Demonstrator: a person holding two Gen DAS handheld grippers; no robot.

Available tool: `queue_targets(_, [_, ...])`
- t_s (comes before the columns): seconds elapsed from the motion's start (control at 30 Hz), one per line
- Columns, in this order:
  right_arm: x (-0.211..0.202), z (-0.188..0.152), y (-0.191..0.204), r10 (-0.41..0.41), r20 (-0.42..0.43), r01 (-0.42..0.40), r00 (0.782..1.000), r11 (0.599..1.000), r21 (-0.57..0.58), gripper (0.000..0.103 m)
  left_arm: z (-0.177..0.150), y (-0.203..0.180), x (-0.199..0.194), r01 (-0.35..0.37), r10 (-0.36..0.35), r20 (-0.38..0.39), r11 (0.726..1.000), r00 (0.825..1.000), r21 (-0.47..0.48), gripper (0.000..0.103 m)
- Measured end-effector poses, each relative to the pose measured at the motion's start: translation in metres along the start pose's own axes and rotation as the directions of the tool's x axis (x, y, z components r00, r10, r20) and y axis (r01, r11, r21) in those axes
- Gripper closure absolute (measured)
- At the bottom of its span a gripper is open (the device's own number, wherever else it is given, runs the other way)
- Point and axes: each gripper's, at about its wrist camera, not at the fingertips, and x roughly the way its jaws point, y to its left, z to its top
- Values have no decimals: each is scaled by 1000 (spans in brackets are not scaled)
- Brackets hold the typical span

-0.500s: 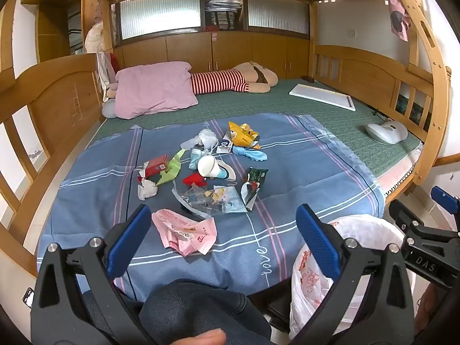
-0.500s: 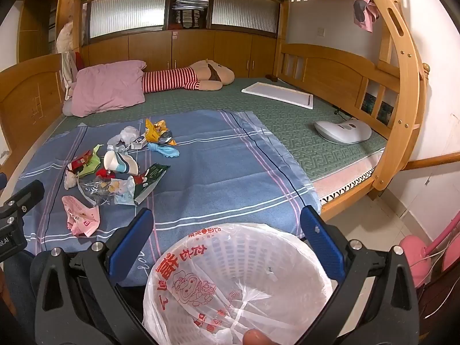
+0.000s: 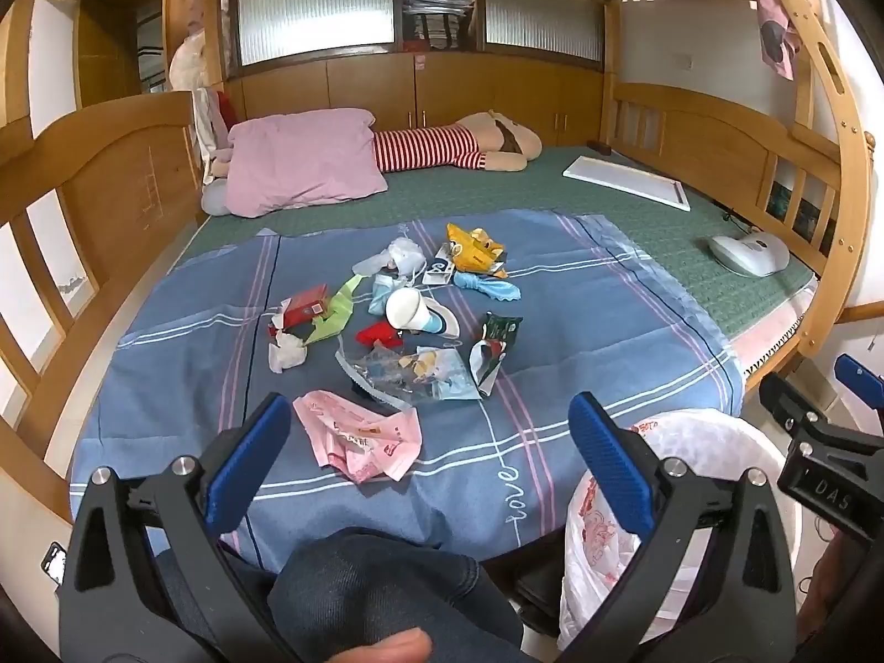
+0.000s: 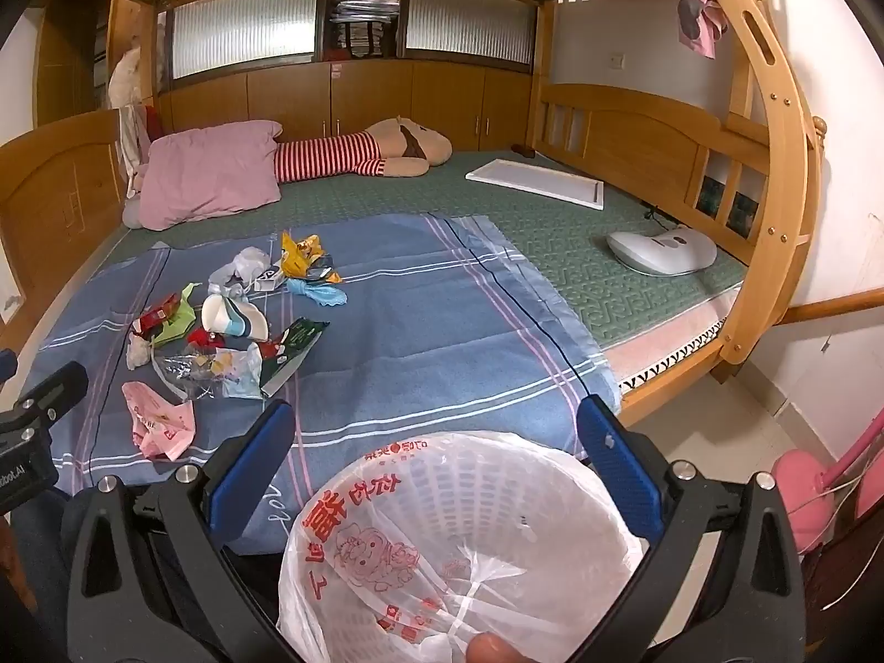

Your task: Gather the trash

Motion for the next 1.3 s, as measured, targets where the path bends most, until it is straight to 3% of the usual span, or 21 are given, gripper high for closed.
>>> queue_targets(1.3, [-6,5,13,3,20,-3,1000,1000,-19,3,0,4,-3,5,-5,1,1000,1000,-11,3])
